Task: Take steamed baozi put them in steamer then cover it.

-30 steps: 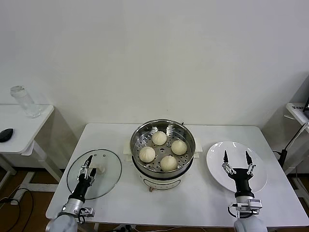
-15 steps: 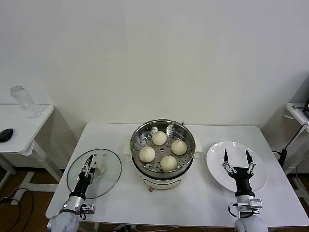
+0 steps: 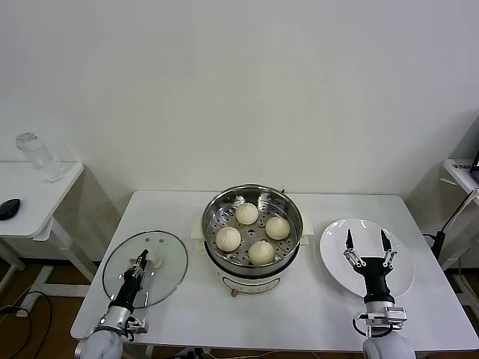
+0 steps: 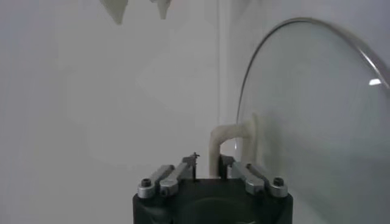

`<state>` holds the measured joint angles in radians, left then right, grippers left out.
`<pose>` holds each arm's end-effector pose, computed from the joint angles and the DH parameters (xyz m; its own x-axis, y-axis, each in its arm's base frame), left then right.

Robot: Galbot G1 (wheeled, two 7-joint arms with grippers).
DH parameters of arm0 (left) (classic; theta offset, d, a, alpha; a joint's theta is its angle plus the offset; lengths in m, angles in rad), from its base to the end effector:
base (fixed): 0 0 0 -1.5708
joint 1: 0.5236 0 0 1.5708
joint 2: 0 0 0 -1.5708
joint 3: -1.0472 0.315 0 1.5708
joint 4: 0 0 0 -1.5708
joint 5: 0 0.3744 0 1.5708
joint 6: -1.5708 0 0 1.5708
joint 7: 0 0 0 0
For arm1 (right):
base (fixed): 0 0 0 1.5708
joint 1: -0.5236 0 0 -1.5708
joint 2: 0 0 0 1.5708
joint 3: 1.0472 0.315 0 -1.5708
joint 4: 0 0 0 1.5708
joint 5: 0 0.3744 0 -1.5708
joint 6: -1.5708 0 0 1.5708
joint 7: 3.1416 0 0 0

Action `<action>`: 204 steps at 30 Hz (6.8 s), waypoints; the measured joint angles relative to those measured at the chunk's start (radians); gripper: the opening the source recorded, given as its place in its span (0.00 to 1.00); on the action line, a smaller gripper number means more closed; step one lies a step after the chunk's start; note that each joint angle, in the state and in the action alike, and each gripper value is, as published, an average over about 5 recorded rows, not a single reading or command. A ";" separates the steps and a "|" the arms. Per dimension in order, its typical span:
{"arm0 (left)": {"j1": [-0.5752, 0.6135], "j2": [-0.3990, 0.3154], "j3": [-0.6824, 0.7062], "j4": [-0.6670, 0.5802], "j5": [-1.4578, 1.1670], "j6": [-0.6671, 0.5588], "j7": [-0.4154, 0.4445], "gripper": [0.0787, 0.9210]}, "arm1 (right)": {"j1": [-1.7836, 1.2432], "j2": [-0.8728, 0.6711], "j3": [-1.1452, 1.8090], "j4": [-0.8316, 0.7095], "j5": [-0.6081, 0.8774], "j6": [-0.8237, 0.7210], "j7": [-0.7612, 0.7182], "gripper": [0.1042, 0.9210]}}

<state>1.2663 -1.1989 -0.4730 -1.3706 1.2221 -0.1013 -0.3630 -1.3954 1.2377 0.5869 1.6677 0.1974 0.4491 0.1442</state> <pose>0.2774 0.1242 -0.4404 -0.9949 0.0793 0.0622 0.0626 0.0028 0.9980 0.2623 -0.1134 -0.3673 -0.9684 0.1070 -0.2254 0.1347 0.9846 -0.1112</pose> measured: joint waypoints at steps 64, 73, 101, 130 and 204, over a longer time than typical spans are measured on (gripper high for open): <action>-0.323 -0.145 0.650 -0.590 0.077 0.748 0.552 0.13 | 0.061 0.066 0.018 -0.069 -0.074 -0.055 0.033 0.88; -0.327 -0.199 0.671 -0.531 0.154 0.761 0.570 0.13 | 0.067 0.064 0.025 -0.083 -0.073 -0.052 0.034 0.88; -0.329 -0.294 0.683 -0.409 0.310 0.747 0.603 0.13 | 0.083 0.069 0.022 -0.112 -0.079 -0.037 0.030 0.88; -0.306 -0.312 0.666 -0.361 0.365 0.711 0.573 0.13 | 0.087 0.067 0.023 -0.114 -0.078 -0.031 0.029 0.88; 0.168 -0.067 -0.119 -0.509 -1.230 -0.079 0.402 0.88 | 0.005 0.023 -0.046 -0.001 0.219 -0.233 -0.001 0.88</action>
<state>1.4347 -1.2661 -0.5924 -1.8794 -0.0074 -0.1800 0.0388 -1.3904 1.2609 0.5407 1.6669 0.4168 0.2157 0.1427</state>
